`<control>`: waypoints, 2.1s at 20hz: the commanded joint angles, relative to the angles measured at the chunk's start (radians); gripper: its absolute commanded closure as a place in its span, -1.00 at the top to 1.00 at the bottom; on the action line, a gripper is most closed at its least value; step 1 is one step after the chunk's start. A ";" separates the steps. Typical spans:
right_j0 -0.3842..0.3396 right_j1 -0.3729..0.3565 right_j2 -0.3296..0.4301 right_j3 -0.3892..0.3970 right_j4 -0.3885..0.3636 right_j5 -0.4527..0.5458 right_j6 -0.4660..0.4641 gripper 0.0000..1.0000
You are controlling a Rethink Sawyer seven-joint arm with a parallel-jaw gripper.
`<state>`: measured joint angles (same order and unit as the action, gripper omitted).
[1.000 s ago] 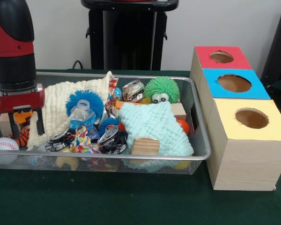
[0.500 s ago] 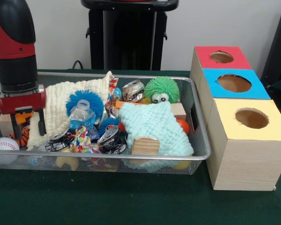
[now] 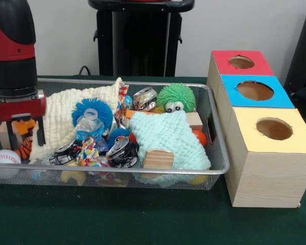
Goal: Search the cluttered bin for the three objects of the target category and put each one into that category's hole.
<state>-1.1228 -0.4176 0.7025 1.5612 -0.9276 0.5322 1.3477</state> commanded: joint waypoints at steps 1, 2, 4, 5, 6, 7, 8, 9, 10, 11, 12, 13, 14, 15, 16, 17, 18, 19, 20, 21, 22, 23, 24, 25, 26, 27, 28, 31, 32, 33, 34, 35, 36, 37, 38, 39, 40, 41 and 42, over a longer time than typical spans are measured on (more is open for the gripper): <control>0.008 -0.053 -0.052 -0.003 -0.057 0.128 -0.278 1.00; 0.005 -0.056 -0.050 -0.002 -0.052 0.132 -0.283 1.00; 0.002 -0.064 -0.047 0.004 -0.045 0.142 -0.290 1.00; 0.004 -0.064 -0.049 0.004 -0.046 0.143 -0.287 1.00; 0.006 -0.063 -0.050 0.003 -0.046 0.143 -0.285 1.00; 0.008 -0.063 -0.051 0.002 -0.046 0.144 -0.282 1.00; 0.010 -0.061 -0.053 0.002 -0.049 0.141 -0.278 1.00; 0.011 -0.060 -0.054 0.000 -0.050 0.139 -0.272 1.00; 0.014 -0.055 -0.057 -0.003 -0.052 0.136 -0.265 1.00; 0.016 -0.046 -0.061 -0.007 -0.055 0.133 -0.259 1.00; 0.019 -0.037 -0.066 -0.011 -0.062 0.124 -0.251 1.00; 0.021 -0.030 -0.071 -0.014 -0.067 0.116 -0.240 1.00; 0.023 -0.023 -0.077 -0.016 -0.072 0.108 -0.230 1.00; 0.024 -0.015 -0.081 -0.019 -0.075 0.100 -0.220 1.00; 0.025 -0.009 -0.087 -0.021 -0.078 0.094 -0.211 1.00; 0.026 -0.005 -0.091 -0.023 -0.078 0.092 -0.205 1.00; 0.028 -0.001 -0.096 -0.025 -0.076 0.092 -0.198 1.00; 0.029 0.003 -0.102 -0.027 -0.078 0.094 -0.198 1.00; 0.031 0.005 -0.108 -0.027 -0.081 0.090 -0.194 1.00; 0.031 0.010 -0.114 -0.028 -0.084 0.079 -0.186 1.00; 0.029 0.014 -0.119 -0.028 -0.085 0.070 -0.180 1.00; 0.027 0.018 -0.124 -0.027 -0.085 0.061 -0.175 1.00; 0.028 0.021 -0.127 -0.027 -0.082 0.060 -0.172 1.00; 0.027 0.024 -0.129 -0.027 -0.081 0.056 -0.171 1.00; 0.027 0.026 -0.132 -0.026 -0.079 0.056 -0.169 1.00; 0.030 0.028 -0.135 -0.028 -0.078 0.056 -0.164 1.00; 0.030 0.029 -0.138 -0.029 -0.077 0.057 -0.163 1.00; 0.032 0.036 -0.147 -0.035 -0.079 0.062 -0.167 1.00; 0.032 0.037 -0.149 -0.037 -0.081 0.061 -0.169 1.00; 0.036 0.037 -0.154 -0.038 -0.087 0.059 -0.170 1.00; 0.036 0.036 -0.156 -0.039 -0.089 0.061 -0.174 1.00; 0.038 0.036 -0.157 -0.041 -0.089 0.062 -0.176 1.00; 0.039 0.037 -0.158 -0.043 -0.089 0.064 -0.178 1.00; 0.043 0.038 -0.159 -0.046 -0.087 0.066 -0.178 1.00; 0.043 0.039 -0.160 -0.048 -0.086 0.066 -0.181 1.00; 0.043 0.041 -0.161 -0.050 -0.086 0.066 -0.183 1.00; 0.042 0.041 -0.161 -0.050 -0.084 0.065 -0.185 1.00; 0.042 0.041 -0.161 -0.048 -0.082 0.064 -0.184 1.00; 0.042 0.040 -0.161 -0.046 -0.079 0.063 -0.184 1.00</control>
<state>-1.0939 -0.4364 0.5971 1.5609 -0.9266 0.5342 1.3477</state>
